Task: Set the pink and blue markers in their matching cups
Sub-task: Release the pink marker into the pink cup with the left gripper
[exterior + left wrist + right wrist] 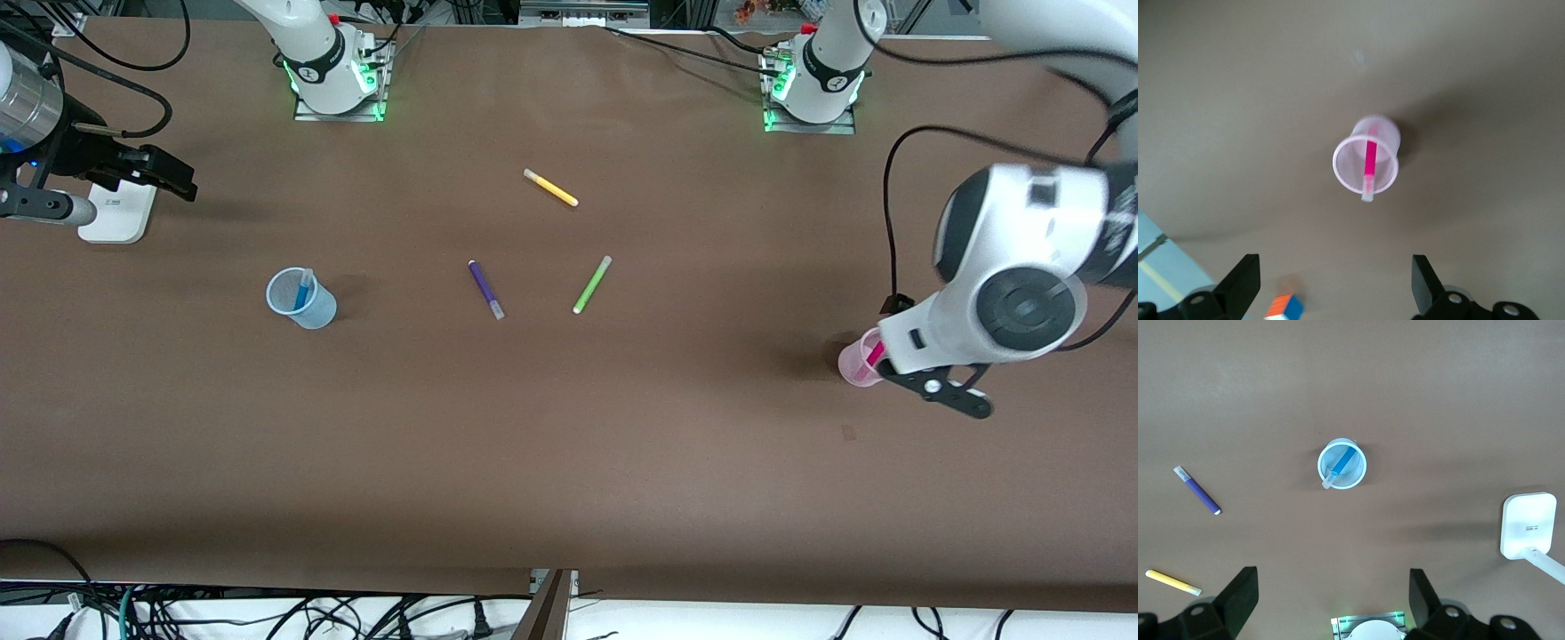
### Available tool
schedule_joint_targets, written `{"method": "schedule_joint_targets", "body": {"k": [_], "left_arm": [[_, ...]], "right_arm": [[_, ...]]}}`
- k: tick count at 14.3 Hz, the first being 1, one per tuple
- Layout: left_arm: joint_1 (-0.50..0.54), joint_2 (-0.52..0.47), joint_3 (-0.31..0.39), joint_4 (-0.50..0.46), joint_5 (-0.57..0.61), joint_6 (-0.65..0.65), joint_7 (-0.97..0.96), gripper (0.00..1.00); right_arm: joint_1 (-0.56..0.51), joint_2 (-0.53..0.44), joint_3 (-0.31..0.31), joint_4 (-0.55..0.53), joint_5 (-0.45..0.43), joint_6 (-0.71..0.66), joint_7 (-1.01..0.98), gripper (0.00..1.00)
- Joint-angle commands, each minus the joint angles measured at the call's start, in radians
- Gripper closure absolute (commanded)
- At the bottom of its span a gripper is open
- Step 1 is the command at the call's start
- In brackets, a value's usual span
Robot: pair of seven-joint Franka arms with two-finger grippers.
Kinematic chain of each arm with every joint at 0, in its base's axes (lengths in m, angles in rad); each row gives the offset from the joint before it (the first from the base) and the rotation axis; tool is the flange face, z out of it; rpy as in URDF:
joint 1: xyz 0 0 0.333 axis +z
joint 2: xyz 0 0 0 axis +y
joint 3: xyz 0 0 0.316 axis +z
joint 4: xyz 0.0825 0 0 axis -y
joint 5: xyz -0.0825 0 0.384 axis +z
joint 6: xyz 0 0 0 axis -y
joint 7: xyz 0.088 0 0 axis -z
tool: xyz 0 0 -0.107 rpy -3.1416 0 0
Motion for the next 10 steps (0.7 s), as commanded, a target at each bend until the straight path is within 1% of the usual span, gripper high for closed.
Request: {"method": "schedule_joint_targets", "body": {"k": [1,4,5,6,7,8,9,10], "left_arm": [[0.030,-0.100,-0.003,0.013,-0.096,-0.012,-0.048,0.00],[0.085,-0.167,0.003,-0.009,-0.200,-0.001,-0.049,0.00],[0.083,-0.201,0.048,-0.059,-0.238,0.029,-0.057,0.00],[0.076,-0.271,0.103,-0.175,-0.286,0.127,-0.069,0.00],[0.082,-0.360,0.124,-0.326,-0.343,0.264,-0.074,0.00],[0.086,-0.449,0.143,-0.455,-0.367,0.369,-0.071,0.00],[0.086,-0.506,0.145,-0.525,-0.366,0.400,-0.072,0.00],[0.086,-0.531,0.143,-0.559,-0.366,0.398,-0.075,0.00]], "right_arm": [[-0.013,0.008,0.006,0.023,0.003,-0.006,-0.012,0.00],[-0.013,0.009,0.008,0.033,0.005,-0.008,-0.012,0.00],[-0.013,0.009,0.008,0.034,0.003,-0.008,-0.013,0.00],[-0.013,0.011,0.008,0.037,0.003,-0.008,-0.013,0.00],[-0.014,0.012,0.006,0.037,0.003,-0.009,-0.013,0.00],[-0.016,0.012,0.006,0.037,0.003,-0.009,-0.013,0.00],[-0.014,0.012,0.006,0.037,0.003,-0.009,-0.013,0.00],[-0.014,0.014,0.006,0.037,0.003,-0.008,-0.013,0.00]]}}
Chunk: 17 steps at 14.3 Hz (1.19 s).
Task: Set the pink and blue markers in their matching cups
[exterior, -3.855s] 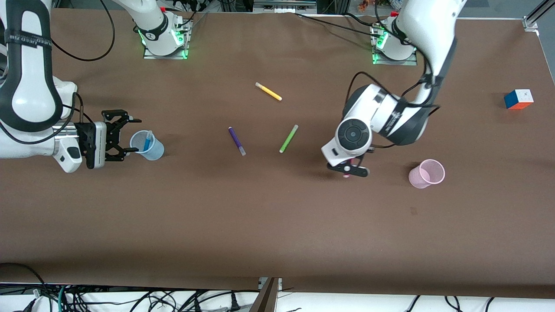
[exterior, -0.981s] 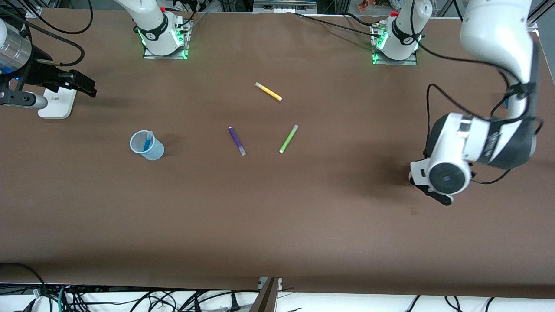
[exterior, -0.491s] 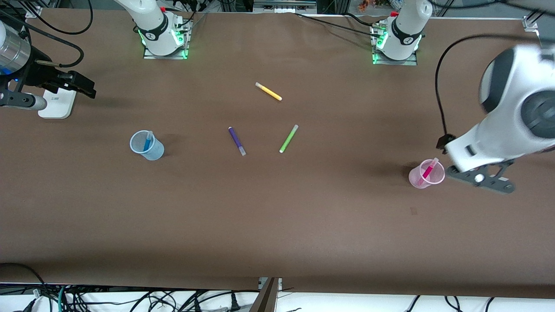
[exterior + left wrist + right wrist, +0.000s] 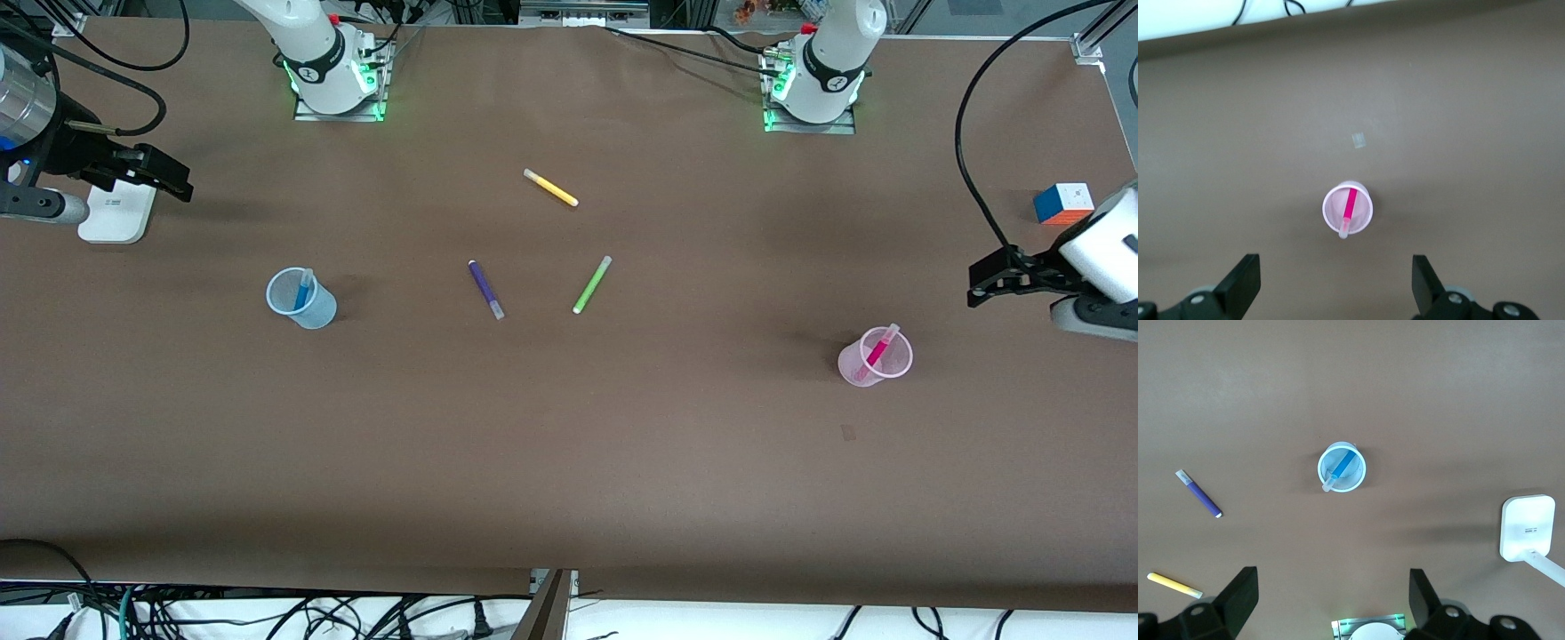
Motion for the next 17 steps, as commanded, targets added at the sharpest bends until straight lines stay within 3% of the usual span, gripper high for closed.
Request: {"method": "schedule_joint_targets", "body": {"k": [1,5,17], "left_arm": [[0.000,-0.171,-0.002,-0.216,-0.020,0.060,-0.025,0.00],[-0.009,-0.115,-0.022,-0.113,-0.011,-0.102,-0.022,0.00],[-0.010,-0.111,-0.022,-0.108,-0.011,-0.101,-0.023,0.00]], "right_arm": [[-0.011,0.012,0.006,0.025,0.003,-0.008,-0.013,0.00],[-0.011,0.012,0.006,0.025,0.005,-0.010,-0.013,0.00],[-0.011,0.012,0.005,0.025,0.003,-0.008,-0.013,0.00]]}}
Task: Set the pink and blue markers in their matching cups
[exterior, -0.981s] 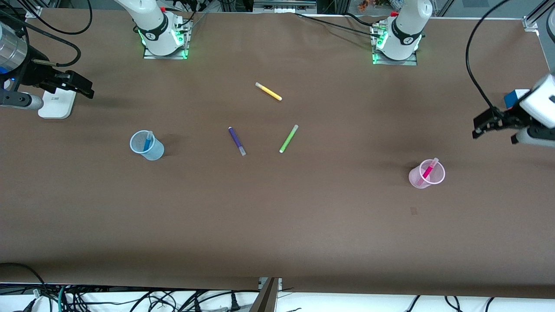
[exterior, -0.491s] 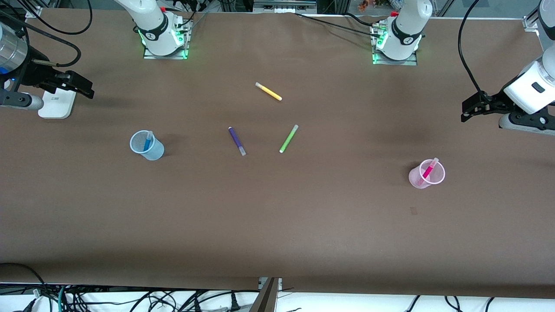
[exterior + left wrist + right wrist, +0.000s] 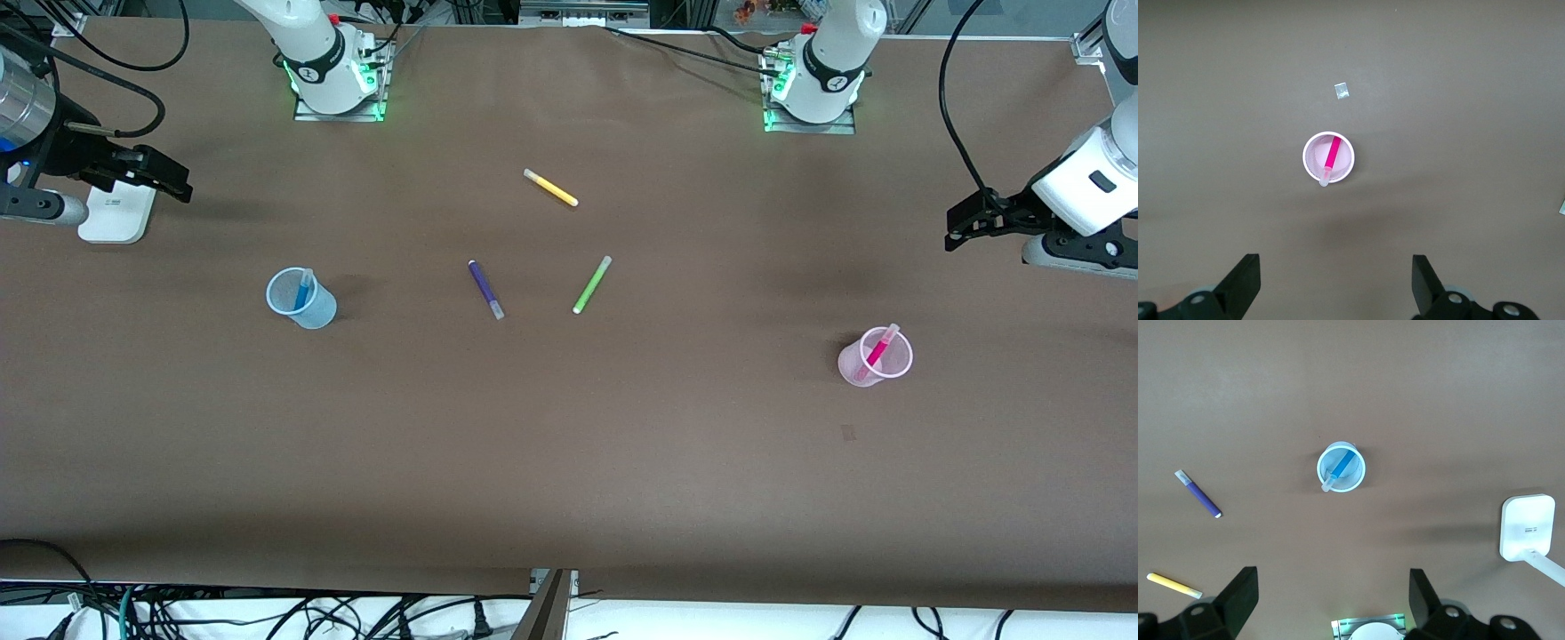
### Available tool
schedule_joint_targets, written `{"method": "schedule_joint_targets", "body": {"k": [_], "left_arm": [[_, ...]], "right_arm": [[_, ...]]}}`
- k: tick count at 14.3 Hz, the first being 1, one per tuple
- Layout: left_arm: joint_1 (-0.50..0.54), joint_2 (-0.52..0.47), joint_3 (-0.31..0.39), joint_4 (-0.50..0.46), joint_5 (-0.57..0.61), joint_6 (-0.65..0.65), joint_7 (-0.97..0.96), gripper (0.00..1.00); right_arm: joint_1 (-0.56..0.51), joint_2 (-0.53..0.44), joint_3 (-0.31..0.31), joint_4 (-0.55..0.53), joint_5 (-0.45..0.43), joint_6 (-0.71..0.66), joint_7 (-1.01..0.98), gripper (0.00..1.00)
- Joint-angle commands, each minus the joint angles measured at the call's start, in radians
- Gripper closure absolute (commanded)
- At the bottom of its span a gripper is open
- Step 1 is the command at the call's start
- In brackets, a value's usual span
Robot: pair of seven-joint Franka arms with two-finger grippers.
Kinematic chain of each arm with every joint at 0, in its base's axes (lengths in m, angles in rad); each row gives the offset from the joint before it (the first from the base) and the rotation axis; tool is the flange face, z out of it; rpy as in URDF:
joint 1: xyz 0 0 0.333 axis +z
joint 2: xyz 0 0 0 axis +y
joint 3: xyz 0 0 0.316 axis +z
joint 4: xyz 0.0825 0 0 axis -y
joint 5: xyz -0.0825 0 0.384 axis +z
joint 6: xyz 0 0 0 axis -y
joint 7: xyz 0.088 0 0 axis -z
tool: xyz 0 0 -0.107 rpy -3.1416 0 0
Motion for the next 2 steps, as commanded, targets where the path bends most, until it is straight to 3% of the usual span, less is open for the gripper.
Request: {"method": "schedule_joint_targets", "body": {"k": [1,2], "left_arm": [[-0.001,0.015,0.000,0.034,-0.007,-0.024,-0.008,0.00],[-0.001,0.015,0.000,0.034,-0.007,-0.024,-0.008,0.00]], "right_arm": [[-0.009,0.011,0.005,0.025,0.003,-0.008,-0.013,0.00],[-0.009,0.011,0.005,0.025,0.003,-0.008,-0.013,0.00]]}}
